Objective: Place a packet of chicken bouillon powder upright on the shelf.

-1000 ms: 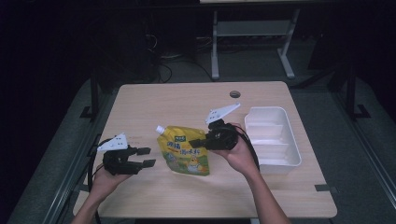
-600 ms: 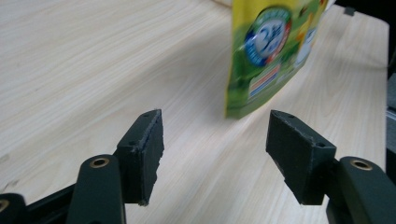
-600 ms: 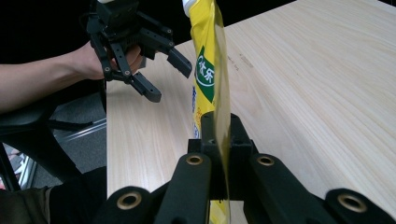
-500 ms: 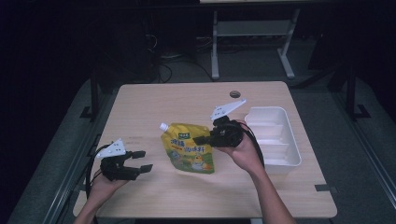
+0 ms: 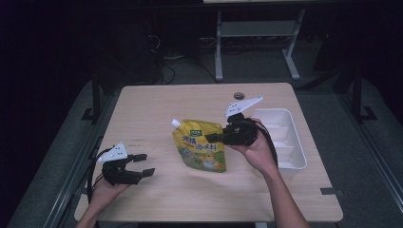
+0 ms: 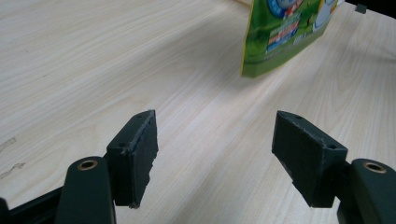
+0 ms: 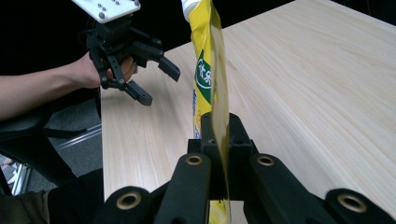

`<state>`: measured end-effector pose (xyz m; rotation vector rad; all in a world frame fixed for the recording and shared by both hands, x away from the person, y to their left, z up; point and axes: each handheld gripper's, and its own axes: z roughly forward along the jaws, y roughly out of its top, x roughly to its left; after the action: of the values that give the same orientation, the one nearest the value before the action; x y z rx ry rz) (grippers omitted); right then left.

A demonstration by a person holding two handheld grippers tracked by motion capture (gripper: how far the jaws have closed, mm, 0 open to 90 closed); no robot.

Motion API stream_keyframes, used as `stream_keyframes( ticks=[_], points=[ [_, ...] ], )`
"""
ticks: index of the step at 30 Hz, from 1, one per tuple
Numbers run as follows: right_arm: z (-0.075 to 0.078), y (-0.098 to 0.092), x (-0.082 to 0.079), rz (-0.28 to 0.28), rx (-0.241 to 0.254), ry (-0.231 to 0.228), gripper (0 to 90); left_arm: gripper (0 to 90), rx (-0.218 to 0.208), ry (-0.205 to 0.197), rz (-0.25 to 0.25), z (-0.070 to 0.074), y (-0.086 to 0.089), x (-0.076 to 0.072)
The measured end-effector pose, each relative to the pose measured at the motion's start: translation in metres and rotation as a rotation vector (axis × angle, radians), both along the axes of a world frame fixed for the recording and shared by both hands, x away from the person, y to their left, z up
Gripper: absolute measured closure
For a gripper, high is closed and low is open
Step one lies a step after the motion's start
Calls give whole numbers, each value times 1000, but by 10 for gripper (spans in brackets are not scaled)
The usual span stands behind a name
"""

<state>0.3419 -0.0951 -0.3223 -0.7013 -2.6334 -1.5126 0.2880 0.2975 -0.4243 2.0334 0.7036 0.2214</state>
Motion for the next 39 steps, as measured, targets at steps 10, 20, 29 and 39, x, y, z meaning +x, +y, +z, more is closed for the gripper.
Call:
stream_keyframes(
  ticks=[10, 20, 29, 39],
  points=[
    [7, -12, 0, -16, 1, -6, 891, 306, 0, -1, -1, 0, -1, 0],
    [15, -33, 1, -57, 20, -14, 891, 307, -1, 5, -3, -2, 1, 1],
    [20, -52, 3, -99, 24, -16, 891, 306, -5, 2, -7, -2, 0, 0],
    [30, -85, 1, -169, 42, -22, 890, 306, -13, 5, -8, -3, 1, 1]
  ],
)
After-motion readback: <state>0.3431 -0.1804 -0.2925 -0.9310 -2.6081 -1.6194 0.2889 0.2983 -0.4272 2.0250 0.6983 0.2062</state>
